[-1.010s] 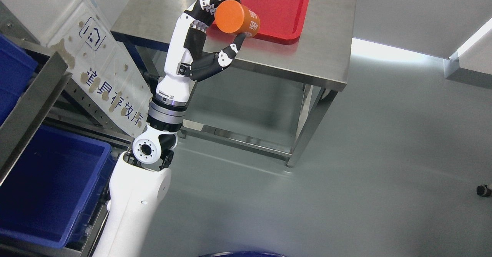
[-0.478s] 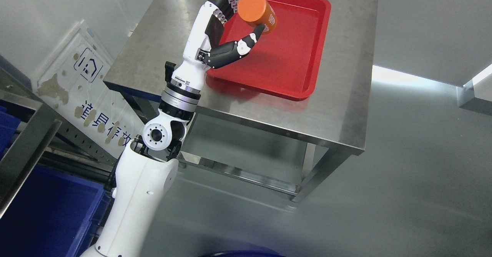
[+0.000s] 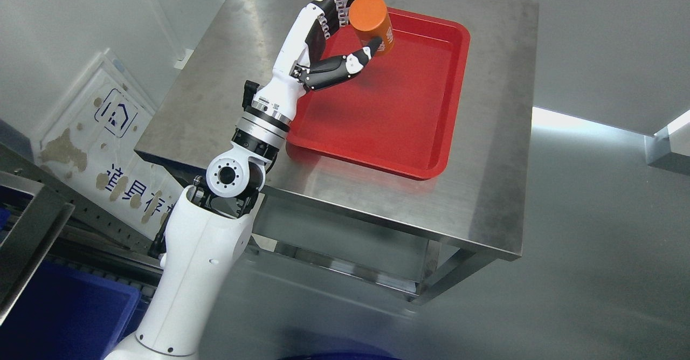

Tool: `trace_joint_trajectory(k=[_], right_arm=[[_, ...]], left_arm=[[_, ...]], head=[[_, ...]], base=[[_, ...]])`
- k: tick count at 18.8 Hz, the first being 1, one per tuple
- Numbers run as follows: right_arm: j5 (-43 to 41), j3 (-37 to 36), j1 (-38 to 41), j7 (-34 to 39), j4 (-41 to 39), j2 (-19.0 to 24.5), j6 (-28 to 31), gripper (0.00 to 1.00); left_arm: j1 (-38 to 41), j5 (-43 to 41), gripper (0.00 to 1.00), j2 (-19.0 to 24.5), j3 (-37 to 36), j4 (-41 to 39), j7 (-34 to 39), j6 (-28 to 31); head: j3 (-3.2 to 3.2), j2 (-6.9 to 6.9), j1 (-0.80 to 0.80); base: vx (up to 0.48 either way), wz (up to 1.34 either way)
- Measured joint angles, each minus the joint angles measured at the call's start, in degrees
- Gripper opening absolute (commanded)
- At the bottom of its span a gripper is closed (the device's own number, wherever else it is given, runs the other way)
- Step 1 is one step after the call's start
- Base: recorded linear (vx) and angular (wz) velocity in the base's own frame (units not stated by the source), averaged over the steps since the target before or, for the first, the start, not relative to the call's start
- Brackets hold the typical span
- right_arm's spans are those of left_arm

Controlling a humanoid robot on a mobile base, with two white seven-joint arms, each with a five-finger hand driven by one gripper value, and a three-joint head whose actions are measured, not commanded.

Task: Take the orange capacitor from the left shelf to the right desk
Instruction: 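Lower the capacitor onto the red tray with the left hand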

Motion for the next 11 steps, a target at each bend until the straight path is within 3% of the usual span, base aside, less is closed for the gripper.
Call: trace_joint_trajectory(k=[11], right_arm=[[0.0, 0.0, 0.0, 0.0, 0.0, 0.0, 0.0, 1.00]], left_arm=[[0.5, -1.2, 0.04, 0.0, -2.2, 0.8, -0.2, 5.6]], head=[[0.00, 0.00, 0.00]], base=[[0.009, 0.00]])
